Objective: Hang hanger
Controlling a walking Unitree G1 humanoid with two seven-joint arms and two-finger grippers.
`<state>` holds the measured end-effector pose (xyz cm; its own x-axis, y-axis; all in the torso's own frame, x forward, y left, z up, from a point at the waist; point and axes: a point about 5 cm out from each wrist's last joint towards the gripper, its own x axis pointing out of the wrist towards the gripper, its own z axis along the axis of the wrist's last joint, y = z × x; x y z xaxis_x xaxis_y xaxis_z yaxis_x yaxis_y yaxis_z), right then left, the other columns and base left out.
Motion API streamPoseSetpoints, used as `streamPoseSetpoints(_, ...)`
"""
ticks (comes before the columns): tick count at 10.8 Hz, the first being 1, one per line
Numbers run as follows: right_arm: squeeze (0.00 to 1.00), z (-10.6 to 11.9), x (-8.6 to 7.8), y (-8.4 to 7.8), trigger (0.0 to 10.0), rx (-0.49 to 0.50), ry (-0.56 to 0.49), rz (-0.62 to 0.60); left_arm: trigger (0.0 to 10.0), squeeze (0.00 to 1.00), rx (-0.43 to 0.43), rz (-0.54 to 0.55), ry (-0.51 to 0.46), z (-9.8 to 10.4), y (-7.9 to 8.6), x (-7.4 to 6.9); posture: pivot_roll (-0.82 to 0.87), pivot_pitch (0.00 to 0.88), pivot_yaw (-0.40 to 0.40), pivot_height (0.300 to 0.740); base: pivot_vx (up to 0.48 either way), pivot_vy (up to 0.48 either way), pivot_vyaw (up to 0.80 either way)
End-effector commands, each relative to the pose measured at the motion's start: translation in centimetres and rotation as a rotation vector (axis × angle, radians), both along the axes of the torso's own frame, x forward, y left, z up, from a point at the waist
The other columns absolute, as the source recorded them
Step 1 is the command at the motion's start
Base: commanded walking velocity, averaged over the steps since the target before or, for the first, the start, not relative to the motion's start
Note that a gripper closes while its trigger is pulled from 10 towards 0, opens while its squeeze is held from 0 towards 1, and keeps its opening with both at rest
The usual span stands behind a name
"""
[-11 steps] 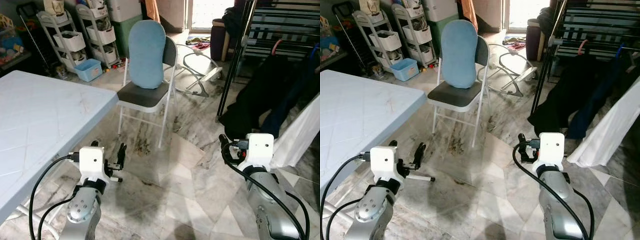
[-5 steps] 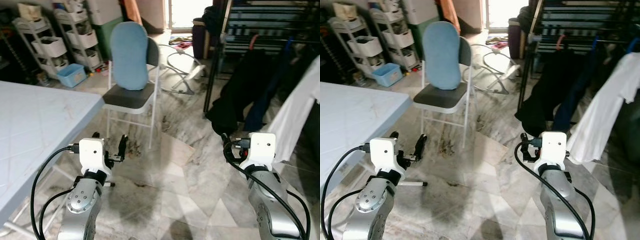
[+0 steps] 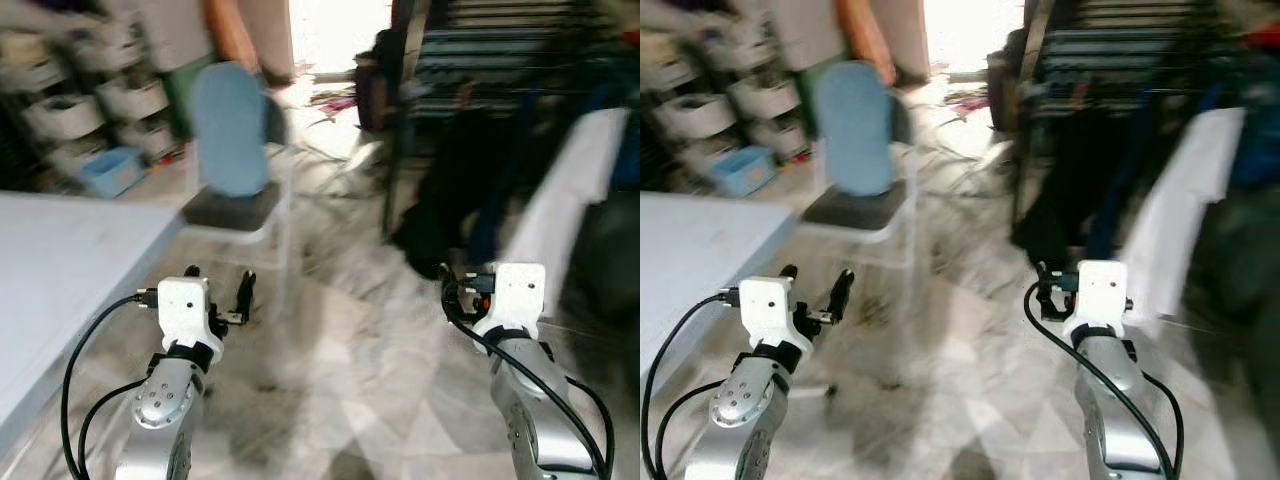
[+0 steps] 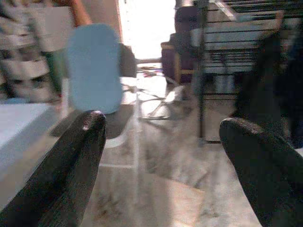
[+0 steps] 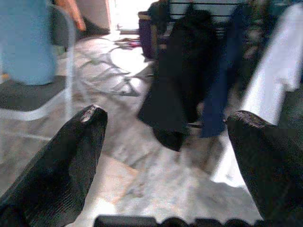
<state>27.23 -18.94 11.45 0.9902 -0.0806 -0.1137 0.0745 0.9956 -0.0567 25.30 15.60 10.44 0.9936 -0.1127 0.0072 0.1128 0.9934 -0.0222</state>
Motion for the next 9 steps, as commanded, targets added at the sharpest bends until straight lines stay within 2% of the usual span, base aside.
streamPoseSetpoints(1, 0.0, 0.17, 0.23, 0.15, 10.0, 0.001, -0.003, -0.004, 10.0, 0.0, 0.004, -0.011, 0.001, 0.18, 0.09, 0.05, -0.15, 0.0, 0.107, 0.74, 0.341, 0.0, -0.8)
streamPoseSetpoints(6, 0.0, 0.18, 0.34, 0.19, 10.0, -0.003, -0.005, -0.007, 10.0, 0.0, 0.001, -0.029, -0.006, 0.42, -0.07, 0.18, -0.15, 0.0, 0.108, 0.74, 0.4, 0.0, -0.8)
streamPoseSetpoints(7, 0.0, 0.19, 0.32, 0.18, 10.0, -0.003, -0.008, -0.008, 10.0, 0.0, 0.0, -0.029, -0.005, 0.41, -0.07, 0.17, -0.15, 0.0, 0.108, 0.74, 0.409, 0.0, -0.55)
streamPoseSetpoints(9, 0.0, 0.13, 0.11, 0.14, 10.0, -0.008, -0.008, -0.009, 10.0, 0.0, -0.002, -0.034, -0.003, 0.38, -0.16, 0.08, -0.15, 0.0, 0.107, 0.74, 0.412, 0.0, 0.0)
